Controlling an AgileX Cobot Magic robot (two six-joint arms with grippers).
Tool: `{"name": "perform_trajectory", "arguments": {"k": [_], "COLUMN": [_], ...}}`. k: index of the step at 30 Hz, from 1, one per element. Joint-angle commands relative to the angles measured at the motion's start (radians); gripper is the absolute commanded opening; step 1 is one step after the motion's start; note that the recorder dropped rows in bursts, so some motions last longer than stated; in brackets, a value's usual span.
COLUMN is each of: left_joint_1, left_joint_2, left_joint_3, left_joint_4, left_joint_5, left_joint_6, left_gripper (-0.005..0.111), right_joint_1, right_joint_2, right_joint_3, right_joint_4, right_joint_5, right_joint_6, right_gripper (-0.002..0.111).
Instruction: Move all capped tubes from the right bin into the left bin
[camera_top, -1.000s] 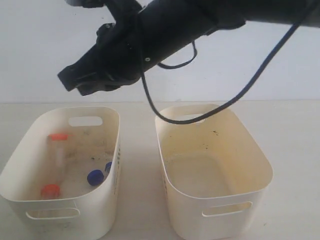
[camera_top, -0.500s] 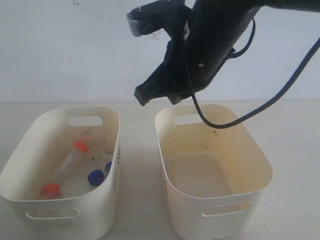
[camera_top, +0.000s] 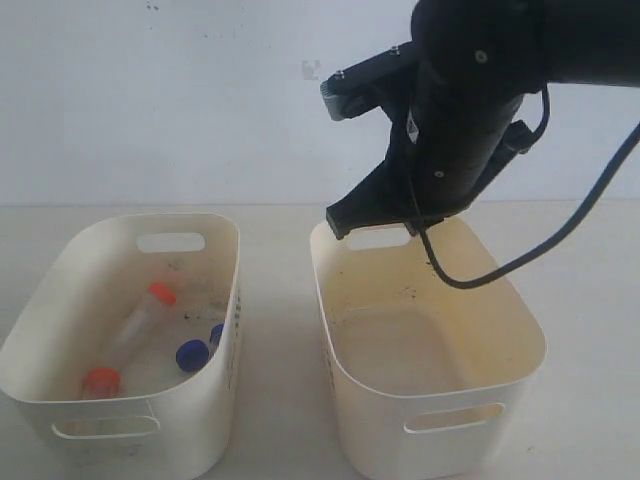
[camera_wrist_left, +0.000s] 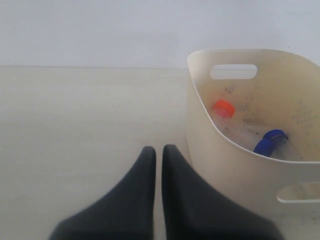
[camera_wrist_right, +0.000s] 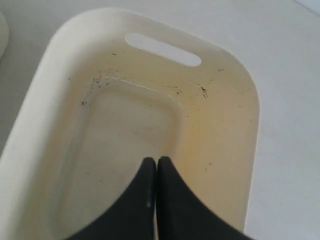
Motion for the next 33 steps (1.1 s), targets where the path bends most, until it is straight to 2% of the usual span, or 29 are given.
{"name": "perform_trajectory", "arguments": {"k": [1, 4, 7, 15, 22, 28, 33], "left_joint_1": [0.005, 0.005, 0.005, 0.005, 0.005, 0.005, 0.005], "left_joint_2": [-0.004, -0.004, -0.004, -0.004, -0.004, -0.004, -0.004], "left_joint_3": [0.003, 0.003, 0.003, 0.003, 0.003, 0.003, 0.003], "left_joint_4": [-0.004, -0.004, -0.004, -0.004, -0.004, -0.004, -0.004], "left_joint_5": [-0.003, -0.003, -0.003, -0.003, -0.003, -0.003, -0.003], "left_joint_6": [0.002, 0.002, 0.002, 0.002, 0.002, 0.002, 0.002], "left_gripper": [0.004, 0.004, 0.004, 0.004, 0.004, 0.004, 0.004], "right_joint_1": [-0.139, -0.249, -0.318, -0.375, -0.454, -0.454, -0.489], "right_joint_2": [-0.033, -0.068, -0.11, -0.23, -0.345, -0.356, -0.369], "right_joint_3": [0.031, 0.049, 0.058, 0.115, 0.239, 0.25, 0.376], "right_joint_4": [0.202, 0.366, 0.454, 0.399, 0.411, 0.413, 0.4], "right_joint_5": [-0.07, -0.082, -0.078, -0.131, -0.283, -0.295, -0.526], "right_joint_6": [-0.142, -0.321, -0.403, -0.43, -0.446, -0.469, -0.474], "right_gripper": [0.0, 0.0, 0.0, 0.0, 0.0, 0.0, 0.0]}}
